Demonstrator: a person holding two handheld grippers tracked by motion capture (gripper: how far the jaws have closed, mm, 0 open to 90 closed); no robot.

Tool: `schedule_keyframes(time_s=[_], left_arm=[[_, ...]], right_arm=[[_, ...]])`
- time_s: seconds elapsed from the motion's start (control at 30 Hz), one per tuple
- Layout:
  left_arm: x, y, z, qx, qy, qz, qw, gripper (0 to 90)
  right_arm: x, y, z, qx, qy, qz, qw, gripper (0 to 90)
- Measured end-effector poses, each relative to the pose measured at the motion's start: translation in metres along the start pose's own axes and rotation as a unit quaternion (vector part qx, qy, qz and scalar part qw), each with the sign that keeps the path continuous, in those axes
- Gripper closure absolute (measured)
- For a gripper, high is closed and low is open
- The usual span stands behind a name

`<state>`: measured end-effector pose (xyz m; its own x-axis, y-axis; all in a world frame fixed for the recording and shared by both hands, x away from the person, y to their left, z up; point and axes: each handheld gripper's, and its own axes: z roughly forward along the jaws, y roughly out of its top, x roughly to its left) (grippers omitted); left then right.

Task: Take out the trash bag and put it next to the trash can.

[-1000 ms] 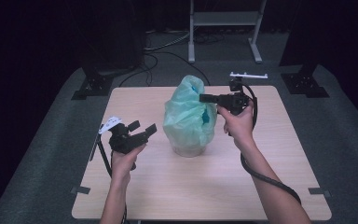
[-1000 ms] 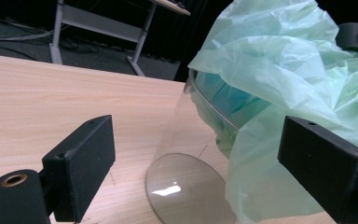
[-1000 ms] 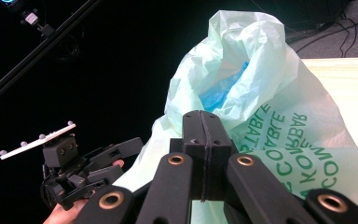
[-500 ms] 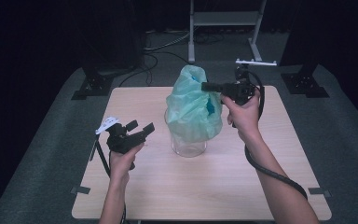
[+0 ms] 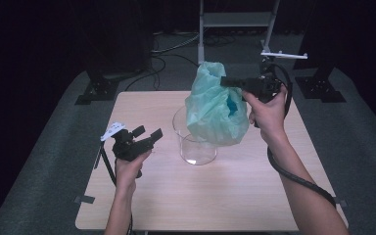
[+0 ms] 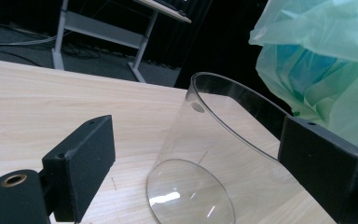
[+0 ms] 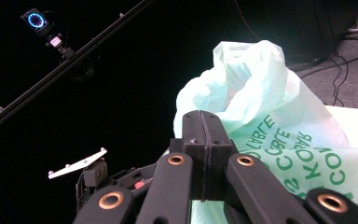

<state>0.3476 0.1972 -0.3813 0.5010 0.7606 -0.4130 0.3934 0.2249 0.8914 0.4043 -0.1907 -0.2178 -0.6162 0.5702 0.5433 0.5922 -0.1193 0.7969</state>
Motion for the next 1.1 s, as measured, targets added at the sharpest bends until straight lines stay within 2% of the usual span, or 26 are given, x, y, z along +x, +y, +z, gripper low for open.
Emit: schedule_keyframes(time_s=[0.33, 0.73, 1.1], left_arm=[[-0.002, 0.0, -0.001, -0.002, 0.0, 0.001, 1.0, 9.9], [-0.005, 0.0, -0.001, -0.002, 0.0, 0.004, 1.0, 9.9], [-0.004, -0.002, 0.002, 0.004, -0.003, 0.005, 1.0, 9.9]], right_arm=[[-0.002, 0.002, -0.013, -0.007, -0.008, -0.001, 0.9999, 90.0], [-0.02, -0.001, -0.029, -0.017, -0.025, 0.014, 0.9995, 90.0], [-0.03, -0.001, -0.043, -0.028, -0.034, 0.02, 0.9988, 90.0]])
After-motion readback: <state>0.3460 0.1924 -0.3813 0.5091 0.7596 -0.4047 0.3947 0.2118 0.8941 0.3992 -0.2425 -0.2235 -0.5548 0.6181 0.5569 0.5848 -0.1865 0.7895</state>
